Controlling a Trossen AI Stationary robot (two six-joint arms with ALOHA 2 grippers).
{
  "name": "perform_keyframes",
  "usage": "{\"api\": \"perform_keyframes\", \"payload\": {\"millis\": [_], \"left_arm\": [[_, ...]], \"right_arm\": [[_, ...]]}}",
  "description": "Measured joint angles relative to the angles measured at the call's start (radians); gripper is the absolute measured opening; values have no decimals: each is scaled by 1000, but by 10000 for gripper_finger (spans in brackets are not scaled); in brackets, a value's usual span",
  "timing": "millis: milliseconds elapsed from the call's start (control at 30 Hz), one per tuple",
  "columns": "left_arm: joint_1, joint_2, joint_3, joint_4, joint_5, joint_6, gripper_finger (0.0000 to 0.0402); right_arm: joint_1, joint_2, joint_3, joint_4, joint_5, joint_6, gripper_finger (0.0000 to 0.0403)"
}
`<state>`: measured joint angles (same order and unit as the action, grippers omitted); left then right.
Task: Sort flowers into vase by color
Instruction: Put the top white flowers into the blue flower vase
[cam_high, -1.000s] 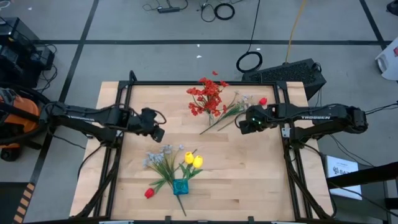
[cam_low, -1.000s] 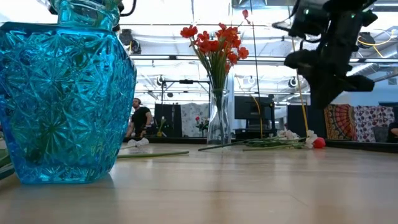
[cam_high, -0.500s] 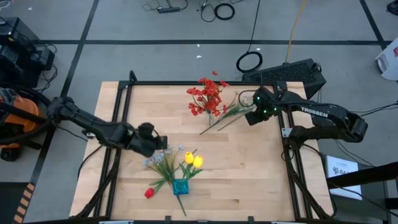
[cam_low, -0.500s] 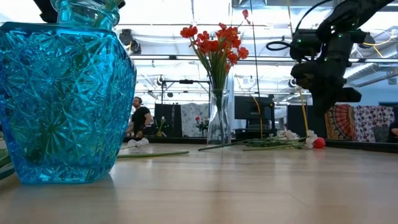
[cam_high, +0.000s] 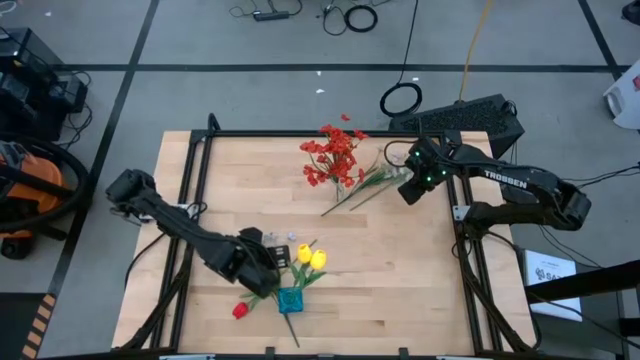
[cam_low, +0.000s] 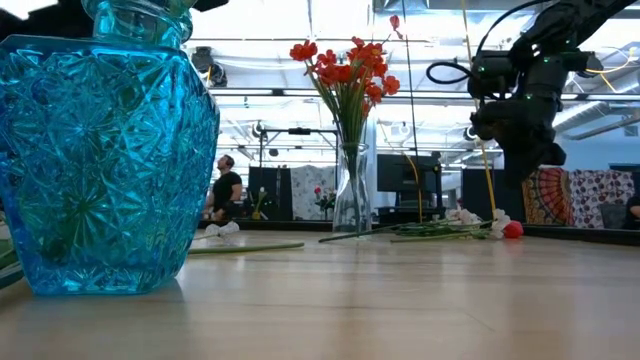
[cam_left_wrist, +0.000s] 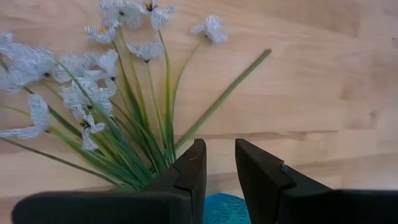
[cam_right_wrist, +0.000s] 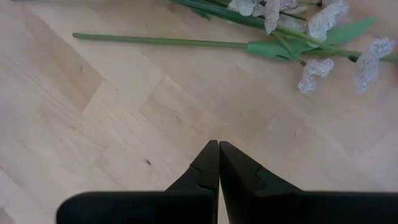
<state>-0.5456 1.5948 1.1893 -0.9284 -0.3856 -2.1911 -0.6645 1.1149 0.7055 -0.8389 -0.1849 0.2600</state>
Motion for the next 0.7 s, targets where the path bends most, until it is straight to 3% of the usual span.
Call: {"api": "perform_keyframes", "payload": {"millis": [200, 433, 567, 700], "left_arm": [[-4, 21, 76, -122, 0, 24, 90], [-2, 11, 78, -272, -14, 119, 90], [42, -11, 44, -264, -17, 273, 90], [118, -68, -23, -227, -27, 441, 90]], "right_arm": [[0, 0, 0, 67, 47, 50, 3], [0, 0, 0, 200, 59, 201, 4], [4, 0, 0, 246, 61, 383, 4], [32, 0, 0, 245, 127, 559, 4]]}}
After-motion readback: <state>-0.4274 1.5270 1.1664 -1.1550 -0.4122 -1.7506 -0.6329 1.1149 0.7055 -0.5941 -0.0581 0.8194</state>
